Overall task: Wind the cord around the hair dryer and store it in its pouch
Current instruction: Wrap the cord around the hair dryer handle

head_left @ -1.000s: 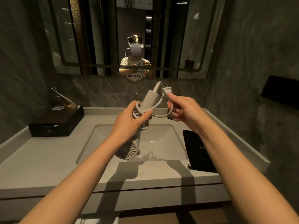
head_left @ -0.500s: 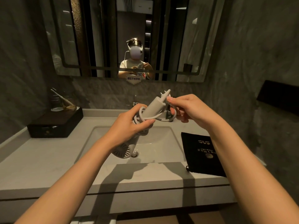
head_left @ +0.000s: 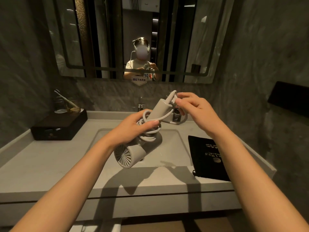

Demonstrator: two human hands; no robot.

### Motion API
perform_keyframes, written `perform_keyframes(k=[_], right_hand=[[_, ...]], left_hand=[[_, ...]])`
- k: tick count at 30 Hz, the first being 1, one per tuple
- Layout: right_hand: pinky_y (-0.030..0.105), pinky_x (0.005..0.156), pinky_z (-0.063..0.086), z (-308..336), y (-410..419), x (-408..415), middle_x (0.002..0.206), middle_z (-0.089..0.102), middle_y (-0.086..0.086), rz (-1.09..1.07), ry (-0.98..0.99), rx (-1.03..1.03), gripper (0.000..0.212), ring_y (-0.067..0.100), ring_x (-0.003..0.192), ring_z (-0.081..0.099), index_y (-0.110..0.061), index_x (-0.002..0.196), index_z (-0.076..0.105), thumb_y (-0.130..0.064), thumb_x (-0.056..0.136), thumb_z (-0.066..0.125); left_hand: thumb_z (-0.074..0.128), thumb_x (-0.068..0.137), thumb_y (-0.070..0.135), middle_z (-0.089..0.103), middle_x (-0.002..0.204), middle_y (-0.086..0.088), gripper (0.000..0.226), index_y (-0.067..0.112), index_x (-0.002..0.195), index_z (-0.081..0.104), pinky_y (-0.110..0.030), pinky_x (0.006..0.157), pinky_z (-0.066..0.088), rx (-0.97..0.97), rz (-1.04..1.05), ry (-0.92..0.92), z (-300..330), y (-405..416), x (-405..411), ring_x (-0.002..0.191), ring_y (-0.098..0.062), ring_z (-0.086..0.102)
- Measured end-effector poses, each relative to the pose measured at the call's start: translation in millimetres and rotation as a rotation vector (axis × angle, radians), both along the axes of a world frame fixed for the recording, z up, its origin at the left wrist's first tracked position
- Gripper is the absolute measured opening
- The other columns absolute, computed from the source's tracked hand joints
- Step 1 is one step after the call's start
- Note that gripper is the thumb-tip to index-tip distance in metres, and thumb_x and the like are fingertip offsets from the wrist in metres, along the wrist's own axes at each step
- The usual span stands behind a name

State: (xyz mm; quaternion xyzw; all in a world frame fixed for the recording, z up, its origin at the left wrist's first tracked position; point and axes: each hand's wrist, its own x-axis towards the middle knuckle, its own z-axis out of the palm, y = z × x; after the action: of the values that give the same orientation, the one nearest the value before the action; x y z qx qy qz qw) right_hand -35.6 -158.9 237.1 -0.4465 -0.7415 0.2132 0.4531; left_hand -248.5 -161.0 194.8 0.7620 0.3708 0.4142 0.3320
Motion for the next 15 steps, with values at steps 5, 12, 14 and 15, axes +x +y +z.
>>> perform_keyframes(k=[5, 12, 14, 15], right_hand=[[0.027, 0.066, 0.056, -14, 6, -12, 0.071, 0.065, 0.003, 0.164, 0.548, -0.144, 0.023, 0.01, 0.064, 0.065, -0.011, 0.067, 0.061, -0.014, 0.09, 0.06], [0.031, 0.074, 0.06, -17, 10, -6, 0.085, 0.074, 0.0, 0.184, 0.602, -0.279, 0.031, 0.018, 0.084, 0.073, -0.009, 0.111, 0.059, -0.012, 0.082, 0.07], [0.036, 0.078, 0.06, -20, 10, -7, 0.083, 0.074, -0.002, 0.155, 0.603, -0.286, 0.029, 0.02, 0.083, 0.072, -0.011, 0.106, 0.061, -0.016, 0.08, 0.072], [0.037, 0.078, 0.06, -21, 10, -8, 0.082, 0.074, -0.001, 0.136, 0.609, -0.287, 0.028, 0.02, 0.08, 0.072, -0.012, 0.105, 0.06, -0.017, 0.08, 0.073]], left_hand=[[0.054, 0.084, 0.046, 0.071, 0.081, 0.02, 0.021, 0.033, 0.099, 0.062, -0.011, 0.071, 0.05, -0.069, -0.007, -0.015, -3, 3, 7, 0.076, 0.004, 0.064], [0.056, 0.092, 0.029, 0.069, 0.083, 0.016, 0.009, 0.036, 0.097, 0.059, -0.007, 0.067, 0.047, -0.052, 0.016, -0.01, -7, 4, 5, 0.073, 0.009, 0.064], [0.057, 0.091, 0.03, 0.07, 0.084, 0.017, 0.011, 0.038, 0.098, 0.059, -0.007, 0.068, 0.047, -0.053, 0.012, -0.004, -8, 4, 5, 0.076, 0.009, 0.064], [0.057, 0.09, 0.031, 0.07, 0.082, 0.019, 0.011, 0.039, 0.098, 0.059, -0.007, 0.069, 0.048, -0.054, 0.009, 0.004, -9, 5, 6, 0.076, 0.008, 0.065]])
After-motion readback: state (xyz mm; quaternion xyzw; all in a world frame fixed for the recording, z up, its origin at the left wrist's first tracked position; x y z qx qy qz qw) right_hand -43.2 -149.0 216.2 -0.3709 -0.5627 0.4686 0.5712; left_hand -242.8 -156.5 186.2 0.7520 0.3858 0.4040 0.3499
